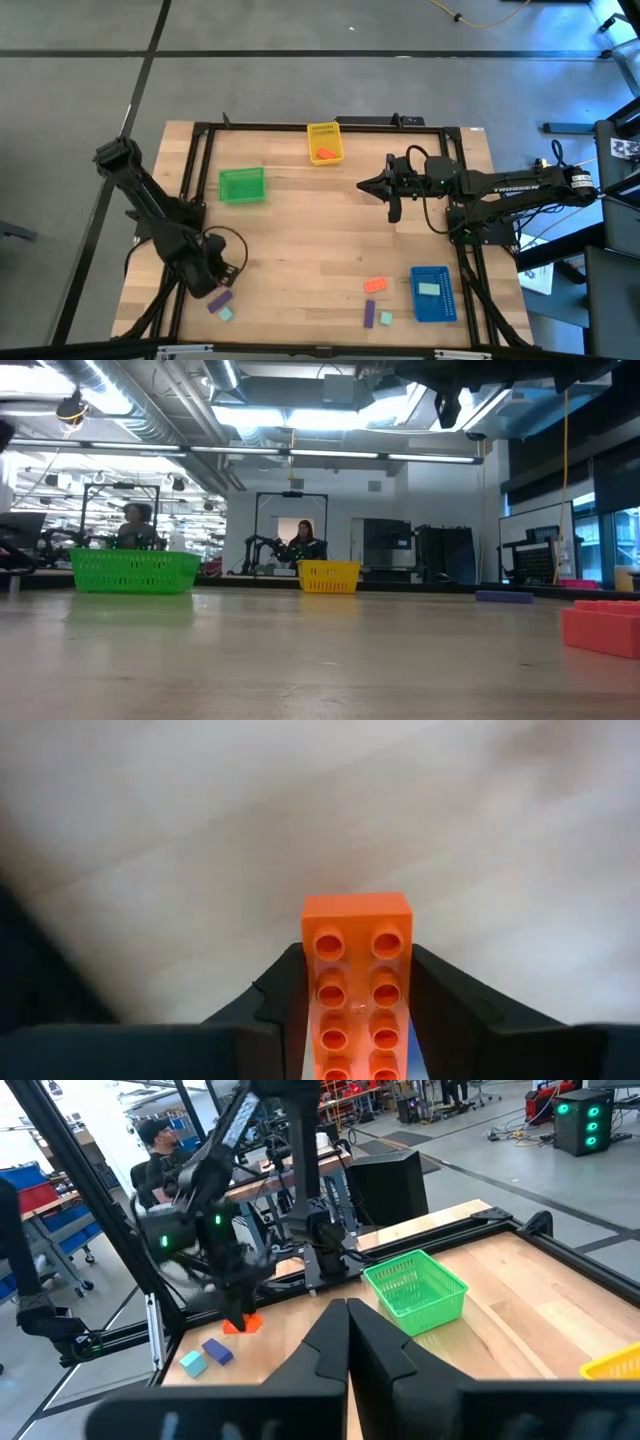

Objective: Sort & place blocks by color
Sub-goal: Put the left orange game piece into the yellow bin

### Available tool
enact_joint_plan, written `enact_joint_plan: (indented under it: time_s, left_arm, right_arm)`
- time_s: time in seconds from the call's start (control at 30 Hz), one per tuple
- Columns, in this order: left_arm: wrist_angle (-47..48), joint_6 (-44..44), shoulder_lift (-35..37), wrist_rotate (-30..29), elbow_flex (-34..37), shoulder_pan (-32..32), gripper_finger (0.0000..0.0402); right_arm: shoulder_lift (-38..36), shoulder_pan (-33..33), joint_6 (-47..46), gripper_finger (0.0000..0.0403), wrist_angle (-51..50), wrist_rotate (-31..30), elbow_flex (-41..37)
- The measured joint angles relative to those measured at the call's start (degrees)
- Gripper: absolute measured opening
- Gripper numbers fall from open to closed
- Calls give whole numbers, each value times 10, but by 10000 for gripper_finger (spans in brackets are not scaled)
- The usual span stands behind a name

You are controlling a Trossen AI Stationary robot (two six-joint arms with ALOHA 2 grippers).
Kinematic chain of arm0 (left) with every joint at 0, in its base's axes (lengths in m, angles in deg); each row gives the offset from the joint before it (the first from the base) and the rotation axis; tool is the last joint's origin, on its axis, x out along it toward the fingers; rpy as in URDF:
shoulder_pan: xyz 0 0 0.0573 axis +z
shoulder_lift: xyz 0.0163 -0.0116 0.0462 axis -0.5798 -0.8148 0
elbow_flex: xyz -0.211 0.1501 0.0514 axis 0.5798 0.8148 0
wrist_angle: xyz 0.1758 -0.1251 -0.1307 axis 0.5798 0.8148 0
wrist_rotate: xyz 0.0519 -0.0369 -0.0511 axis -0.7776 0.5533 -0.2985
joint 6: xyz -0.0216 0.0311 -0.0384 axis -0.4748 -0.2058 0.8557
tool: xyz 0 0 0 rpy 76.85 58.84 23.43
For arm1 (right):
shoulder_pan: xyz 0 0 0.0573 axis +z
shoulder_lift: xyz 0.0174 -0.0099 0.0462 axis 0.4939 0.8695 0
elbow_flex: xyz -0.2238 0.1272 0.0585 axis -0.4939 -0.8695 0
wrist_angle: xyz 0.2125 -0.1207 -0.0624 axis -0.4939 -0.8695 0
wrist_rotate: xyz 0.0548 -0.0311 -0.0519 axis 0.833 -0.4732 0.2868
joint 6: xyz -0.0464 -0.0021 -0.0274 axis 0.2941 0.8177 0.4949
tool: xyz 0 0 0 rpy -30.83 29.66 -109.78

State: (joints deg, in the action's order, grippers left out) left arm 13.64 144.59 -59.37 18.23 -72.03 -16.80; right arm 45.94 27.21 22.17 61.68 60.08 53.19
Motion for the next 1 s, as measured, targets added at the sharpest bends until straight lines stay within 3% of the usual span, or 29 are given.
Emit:
enact_joint_plan:
  time_s: [0.1, 0.23, 0.4, 0.47, 0.57, 0.7, 0.83, 1.0]
  left_arm:
    - [0, -75, 71, -89, 0, 30, 128]
    - [-15, -238, 159, -170, 0, 112, 128]
    - [-144, -530, 221, -185, 0, 267, 128]
    - [-228, -650, 226, -158, 0, 333, 128]
    - [-353, -804, 220, -64, 0, 440, 128]
    - [-494, -926, 187, 79, 0, 579, 128]
    - [-617, -981, 147, 184, -1, 668, 128]
    - [-680, -973, 119, 210, -1, 692, 128]
  right_arm:
    - [0, 0, 0, 1, 0, 3, 0]
    - [0, 0, 0, 1, 4, 4, 0]
    - [0, 0, -2, 1, 6, 28, 0]
    - [0, 0, -6, 1, 7, 37, 0]
    - [0, 0, -18, 1, 7, 41, 0]
    - [0, 0, -17, 1, 12, 40, 0]
    - [0, 0, -15, 1, 14, 37, 0]
    - [0, 0, -4, 1, 14, 30, 0]
